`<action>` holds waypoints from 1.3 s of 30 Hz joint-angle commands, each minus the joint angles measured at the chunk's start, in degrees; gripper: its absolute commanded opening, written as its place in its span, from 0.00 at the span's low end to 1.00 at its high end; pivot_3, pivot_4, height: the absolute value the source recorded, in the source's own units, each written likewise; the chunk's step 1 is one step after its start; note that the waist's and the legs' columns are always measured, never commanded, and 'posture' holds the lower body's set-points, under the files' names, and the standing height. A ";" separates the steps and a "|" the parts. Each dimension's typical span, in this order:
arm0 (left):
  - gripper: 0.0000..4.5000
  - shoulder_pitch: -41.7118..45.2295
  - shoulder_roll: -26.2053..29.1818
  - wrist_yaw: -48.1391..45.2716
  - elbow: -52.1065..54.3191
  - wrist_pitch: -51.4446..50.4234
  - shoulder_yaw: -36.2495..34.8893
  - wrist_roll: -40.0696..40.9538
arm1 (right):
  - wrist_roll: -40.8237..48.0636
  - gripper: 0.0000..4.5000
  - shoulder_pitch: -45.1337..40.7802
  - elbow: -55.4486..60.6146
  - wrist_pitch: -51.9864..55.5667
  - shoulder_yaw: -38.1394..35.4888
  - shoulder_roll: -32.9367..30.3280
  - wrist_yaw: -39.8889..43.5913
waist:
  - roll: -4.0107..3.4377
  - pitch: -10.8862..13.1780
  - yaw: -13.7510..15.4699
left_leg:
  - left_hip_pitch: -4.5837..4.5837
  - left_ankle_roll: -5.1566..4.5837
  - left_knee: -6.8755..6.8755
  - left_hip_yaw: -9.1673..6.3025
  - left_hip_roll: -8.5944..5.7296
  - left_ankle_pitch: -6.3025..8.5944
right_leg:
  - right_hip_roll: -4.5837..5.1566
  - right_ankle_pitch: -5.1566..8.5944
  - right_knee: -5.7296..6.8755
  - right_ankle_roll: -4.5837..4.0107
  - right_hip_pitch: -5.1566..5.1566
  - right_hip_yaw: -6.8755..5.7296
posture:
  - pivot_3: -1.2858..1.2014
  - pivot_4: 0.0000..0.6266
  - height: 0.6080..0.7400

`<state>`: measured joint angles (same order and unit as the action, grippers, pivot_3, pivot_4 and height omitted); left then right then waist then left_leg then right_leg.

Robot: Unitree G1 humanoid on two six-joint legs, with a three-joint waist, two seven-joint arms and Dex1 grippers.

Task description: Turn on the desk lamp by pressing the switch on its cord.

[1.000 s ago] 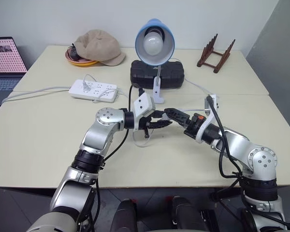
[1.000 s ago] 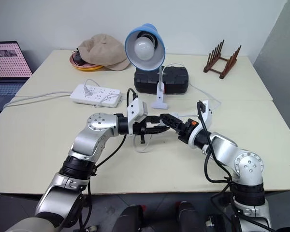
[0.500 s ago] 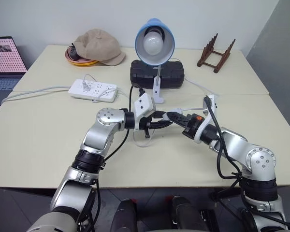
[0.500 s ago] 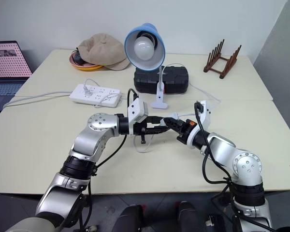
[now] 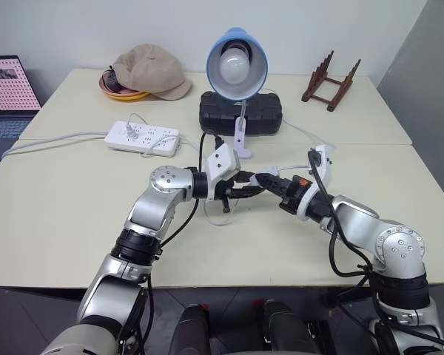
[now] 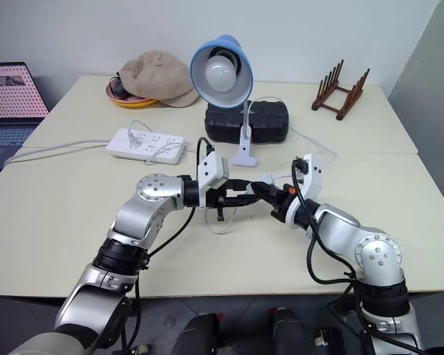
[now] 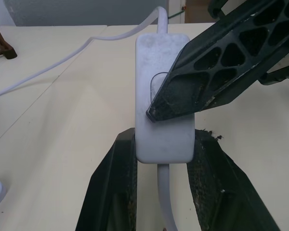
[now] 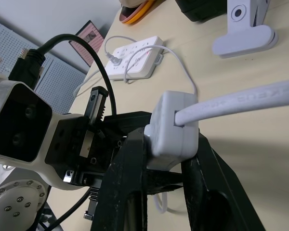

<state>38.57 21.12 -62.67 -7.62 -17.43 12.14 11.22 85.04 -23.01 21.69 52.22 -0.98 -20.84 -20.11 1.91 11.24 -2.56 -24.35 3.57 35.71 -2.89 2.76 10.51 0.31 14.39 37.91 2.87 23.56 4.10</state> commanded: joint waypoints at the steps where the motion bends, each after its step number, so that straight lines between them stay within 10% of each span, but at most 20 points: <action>1: 0.24 2.06 -0.04 -0.10 2.04 0.57 -0.58 1.22 | -2.79 0.21 0.07 -0.18 0.47 -0.36 -1.02 0.51 | 0.00 0.00 0.00 | 0.00 0.00 0.00 0.00 0.00 0.00 | 0.00 0.00 -0.01 0.00 0.00 0.00 | 0.52 0.24 1.00; 16: 0.24 3.13 1.80 -2.77 0.21 0.50 -0.10 0.81 | 3.16 0.99 4.37 4.02 1.66 -4.43 -4.51 2.77 | 0.00 0.01 0.07 | -0.05 0.00 -0.05 0.00 0.00 0.00 | 0.00 0.00 -0.06 0.00 0.04 -0.01 | 0.52 0.24 1.00; 22: 0.24 4.39 4.00 -5.50 -5.46 3.70 2.44 -2.18 | 4.94 0.99 10.78 10.16 4.09 -9.98 -17.91 10.97 | -0.01 0.01 0.48 | -0.13 -0.01 -0.08 0.02 -0.04 0.01 | 0.06 0.01 -0.20 0.00 0.07 -0.01 | 0.52 0.24 1.00; 27: 0.24 4.96 2.92 -6.91 -14.34 8.61 6.83 -6.85 | -21.69 0.99 18.88 22.18 -4.05 -9.83 -35.36 32.28 | -0.31 0.03 0.80 | -0.29 -0.02 -0.07 -0.01 -0.08 0.01 | 0.08 0.02 -0.23 0.02 0.20 -0.06 | 0.52 0.24 1.00; 32: 0.24 8.19 0.22 -8.13 -26.68 15.41 9.37 -10.59 | -39.72 0.99 24.29 23.37 -14.66 -4.79 -36.95 40.66 | -0.28 0.04 0.62 | -0.34 -0.01 -0.02 -0.02 -0.05 0.01 | 0.04 0.02 -0.24 0.03 0.28 -0.08 | 0.52 0.24 1.00; 39: 0.65 11.40 -0.07 -11.81 -33.99 20.28 7.99 -10.66 | -48.70 1.00 28.23 20.81 -20.18 -2.96 -32.79 45.67 | -0.21 0.03 0.78 | -0.45 -0.01 0.09 0.02 -0.08 0.01 | 0.07 0.00 -0.18 0.05 0.37 -0.04 | 0.52 0.24 1.00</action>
<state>48.73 20.12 -72.45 -41.63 2.18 20.91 0.53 38.76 4.55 42.38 34.45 -2.91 -54.11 23.79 1.70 11.27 -1.78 -24.82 3.56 35.79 -2.87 2.67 10.52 0.38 14.39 37.74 2.93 23.94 4.07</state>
